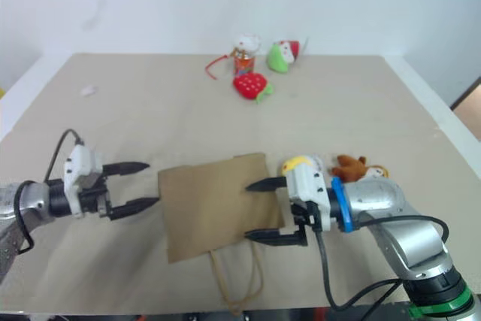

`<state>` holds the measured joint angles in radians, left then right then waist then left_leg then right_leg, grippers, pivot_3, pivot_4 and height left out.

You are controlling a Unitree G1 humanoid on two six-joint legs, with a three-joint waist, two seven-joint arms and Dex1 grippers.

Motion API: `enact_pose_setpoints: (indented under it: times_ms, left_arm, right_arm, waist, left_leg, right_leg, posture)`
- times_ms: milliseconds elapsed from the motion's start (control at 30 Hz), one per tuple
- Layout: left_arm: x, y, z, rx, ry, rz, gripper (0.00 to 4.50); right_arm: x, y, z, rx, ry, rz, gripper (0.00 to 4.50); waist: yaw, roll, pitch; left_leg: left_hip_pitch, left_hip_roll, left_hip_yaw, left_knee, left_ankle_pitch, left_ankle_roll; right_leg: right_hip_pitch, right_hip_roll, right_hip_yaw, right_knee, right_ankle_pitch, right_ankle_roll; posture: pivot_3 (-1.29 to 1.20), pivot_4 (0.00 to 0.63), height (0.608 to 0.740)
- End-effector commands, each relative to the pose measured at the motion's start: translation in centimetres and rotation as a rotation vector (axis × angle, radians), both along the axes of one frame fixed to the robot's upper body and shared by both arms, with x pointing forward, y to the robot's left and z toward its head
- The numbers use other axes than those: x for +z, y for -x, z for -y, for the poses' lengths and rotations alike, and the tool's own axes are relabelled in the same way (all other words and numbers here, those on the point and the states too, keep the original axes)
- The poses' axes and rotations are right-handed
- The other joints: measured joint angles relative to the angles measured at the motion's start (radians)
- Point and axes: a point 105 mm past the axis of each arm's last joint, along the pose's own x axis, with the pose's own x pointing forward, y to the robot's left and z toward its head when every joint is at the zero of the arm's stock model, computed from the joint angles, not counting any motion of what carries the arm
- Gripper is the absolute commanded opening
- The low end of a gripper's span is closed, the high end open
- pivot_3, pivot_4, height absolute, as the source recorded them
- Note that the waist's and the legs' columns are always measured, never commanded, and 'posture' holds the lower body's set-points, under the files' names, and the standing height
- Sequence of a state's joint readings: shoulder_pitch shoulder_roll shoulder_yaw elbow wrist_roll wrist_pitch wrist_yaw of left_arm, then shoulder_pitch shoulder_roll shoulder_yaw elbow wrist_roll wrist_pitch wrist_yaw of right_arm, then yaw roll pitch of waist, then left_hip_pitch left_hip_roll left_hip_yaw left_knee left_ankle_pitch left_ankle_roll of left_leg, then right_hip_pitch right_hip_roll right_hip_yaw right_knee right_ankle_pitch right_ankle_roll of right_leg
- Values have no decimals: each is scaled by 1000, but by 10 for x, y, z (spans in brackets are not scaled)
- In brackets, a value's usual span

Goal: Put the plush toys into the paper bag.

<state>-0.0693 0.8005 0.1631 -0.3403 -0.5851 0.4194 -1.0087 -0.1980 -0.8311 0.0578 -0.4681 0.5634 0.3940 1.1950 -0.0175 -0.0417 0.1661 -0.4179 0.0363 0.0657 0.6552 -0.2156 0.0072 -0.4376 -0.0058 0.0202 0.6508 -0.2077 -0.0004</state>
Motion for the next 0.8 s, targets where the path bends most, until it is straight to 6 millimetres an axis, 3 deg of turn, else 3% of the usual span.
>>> enact_pose_setpoints:
  times_ms: [33, 167, 267, 333, 367, 500, 533, 800]
  left_arm:
    - [2, -7, 6, -11, 27, 25, 4442]
    - [-1, -9, 18, -61, 53, 19, 4442]
    - [-2, -11, 22, -86, 66, 20, 3634]
    - [-2, -12, 24, -98, 75, 21, 2492]
    - [-2, -12, 25, -107, 83, 18, 2215]
    - [-2, -12, 29, -145, 83, 19, 386]
    - [-2, -12, 29, -147, 86, 21, 156]
    - [6, -25, 24, -84, 105, 71, 156]
  right_arm:
    - [9, 0, 5, -19, 8, 64, 4500]
    - [9, 1, 5, -29, 6, 67, 4500]
    - [9, 1, 6, -34, 8, 67, 4500]
    - [8, 0, 7, -37, 12, 69, 4500]
    - [7, 0, 8, -38, 14, 70, 4500]
    - [6, -1, 8, -41, 20, 73, 4500]
    - [6, 0, 8, -41, 21, 73, 4500]
    - [5, 0, 9, -44, 26, 79, 4500]
  waist:
    - [0, 0, 0]
    - [0, 0, 0]
    - [0, 0, 0]
    - [0, 0, 0]
    - [0, 0, 0]
    - [0, 0, 0]
    - [0, 0, 0]
    - [0, 0, 0]
  left_leg:
    - [0, 0, 0, 0, 0, 0]
    - [0, -1, 0, 0, 0, 0]
    - [0, -1, 1, 0, 0, 0]
    - [0, -1, 0, 0, 0, 0]
    - [0, -1, 0, 0, 0, 0]
    - [0, -1, 0, 0, 0, 0]
    - [0, -1, 0, 0, 0, 0]
    - [0, -1, 0, 0, 0, 0]
  right_leg:
    - [0, 0, 0, 0, 0, 0]
    - [0, 1, 0, 0, 1, 1]
    - [0, 1, 1, 0, 1, 1]
    - [0, 1, 1, 0, 1, 1]
    - [0, 1, 1, 0, 1, 1]
    - [0, 1, 1, 0, 1, 1]
    - [0, 1, 1, 0, 1, 1]
    - [0, 1, 1, 0, 1, 2]
  posture:
    - [0, 150, 740]
    - [0, 150, 740]
    - [0, 150, 740]
    - [0, 150, 740]
    - [0, 150, 740]
    - [0, 150, 740]
    - [0, 150, 740]
    - [0, 150, 740]
